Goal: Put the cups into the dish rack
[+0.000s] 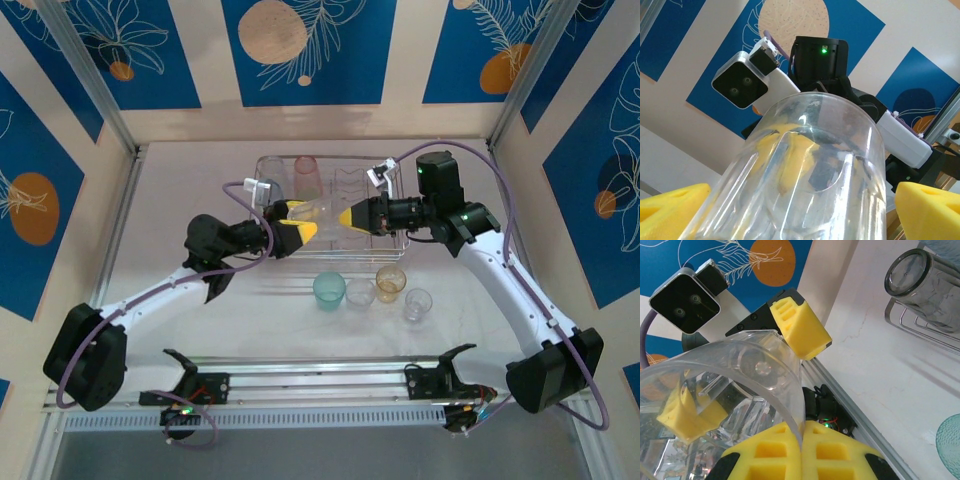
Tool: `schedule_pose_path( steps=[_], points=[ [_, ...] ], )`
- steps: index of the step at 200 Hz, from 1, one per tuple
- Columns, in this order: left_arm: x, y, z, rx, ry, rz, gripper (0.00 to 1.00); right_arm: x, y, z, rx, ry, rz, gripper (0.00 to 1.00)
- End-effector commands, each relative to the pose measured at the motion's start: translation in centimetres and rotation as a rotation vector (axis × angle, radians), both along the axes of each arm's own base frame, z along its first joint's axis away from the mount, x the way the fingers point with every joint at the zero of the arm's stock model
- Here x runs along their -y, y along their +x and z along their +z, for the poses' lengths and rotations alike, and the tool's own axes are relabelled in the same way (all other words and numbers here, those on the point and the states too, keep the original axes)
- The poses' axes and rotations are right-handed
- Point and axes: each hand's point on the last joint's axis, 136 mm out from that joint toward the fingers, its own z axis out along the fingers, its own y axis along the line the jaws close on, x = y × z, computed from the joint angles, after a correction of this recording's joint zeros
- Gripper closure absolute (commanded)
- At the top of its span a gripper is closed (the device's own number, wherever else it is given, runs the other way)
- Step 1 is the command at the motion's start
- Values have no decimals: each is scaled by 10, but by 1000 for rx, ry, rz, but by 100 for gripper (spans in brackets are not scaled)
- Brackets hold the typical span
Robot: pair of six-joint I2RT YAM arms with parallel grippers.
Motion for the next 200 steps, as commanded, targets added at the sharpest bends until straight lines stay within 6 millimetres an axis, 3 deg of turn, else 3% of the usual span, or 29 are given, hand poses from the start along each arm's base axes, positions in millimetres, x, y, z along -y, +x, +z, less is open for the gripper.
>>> schedule_pose_path(
  steps=[1, 62, 130, 148, 160, 176, 200],
  points=[
    [2, -11, 15, 70, -18, -31, 7, -3, 3, 16, 41, 32, 5, 100],
    [2, -13, 14, 75, -7, -28, 3, -4, 9, 15, 39, 41, -1, 100],
    [4, -8, 15, 38, 12, -26, 20, -11, 9, 3, 9, 13, 22, 100],
    [5, -1, 6, -21, 64, -13, 28, -9, 8, 4, 11, -4, 21, 77],
    [5, 5, -3, -58, 130, 6, 36, -4, 7, 5, 25, -27, -3, 68],
    [-2, 15, -18, -90, 274, 92, 51, 13, 9, 2, 45, -105, -94, 64],
    [-25, 32, -57, -155, 639, 257, 74, 54, 12, -3, 111, -277, -299, 62]
  ],
)
